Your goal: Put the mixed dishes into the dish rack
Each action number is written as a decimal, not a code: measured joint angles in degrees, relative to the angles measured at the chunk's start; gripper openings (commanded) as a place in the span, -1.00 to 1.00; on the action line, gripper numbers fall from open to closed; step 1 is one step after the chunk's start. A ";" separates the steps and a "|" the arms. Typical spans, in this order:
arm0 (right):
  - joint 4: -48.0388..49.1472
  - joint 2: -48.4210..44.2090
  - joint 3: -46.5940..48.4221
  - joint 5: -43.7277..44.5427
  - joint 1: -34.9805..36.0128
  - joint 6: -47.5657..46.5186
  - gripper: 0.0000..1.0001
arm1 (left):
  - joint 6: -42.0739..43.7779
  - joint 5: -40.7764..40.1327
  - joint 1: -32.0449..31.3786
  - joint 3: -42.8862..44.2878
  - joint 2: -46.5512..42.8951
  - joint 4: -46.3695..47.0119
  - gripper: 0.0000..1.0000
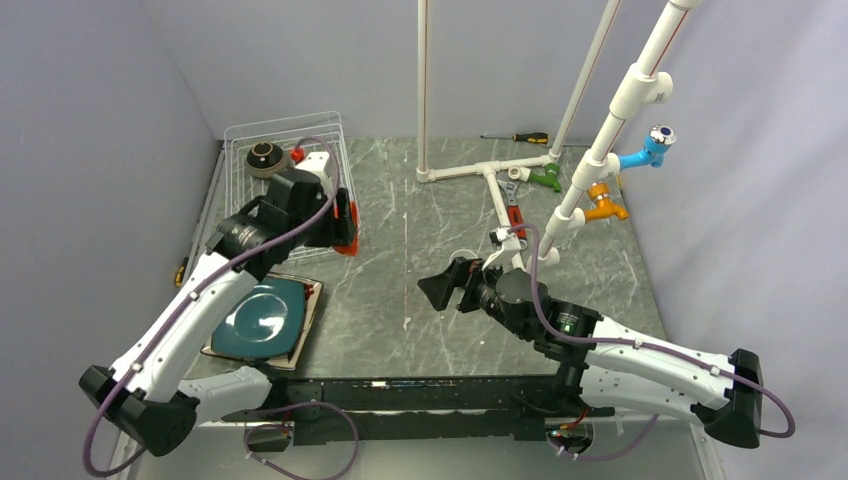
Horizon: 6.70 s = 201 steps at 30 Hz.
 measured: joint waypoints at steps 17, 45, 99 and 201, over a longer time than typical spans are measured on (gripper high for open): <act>-10.84 -2.78 2.05 -1.66 -1.01 -5.84 0.99 | 17.77 -17.07 14.69 13.40 26.99 12.81 -1.00; -12.74 1.22 1.79 -8.22 -12.98 -7.93 0.99 | 44.41 -27.65 18.32 41.18 70.20 30.69 -1.00; -9.73 4.24 0.63 -16.85 -16.46 -6.47 0.99 | 42.99 -17.00 15.47 41.20 63.06 28.39 0.99; 32.92 85.18 46.69 -32.81 -0.37 23.96 -1.00 | 8.35 17.42 16.96 -12.13 -36.98 -3.80 0.99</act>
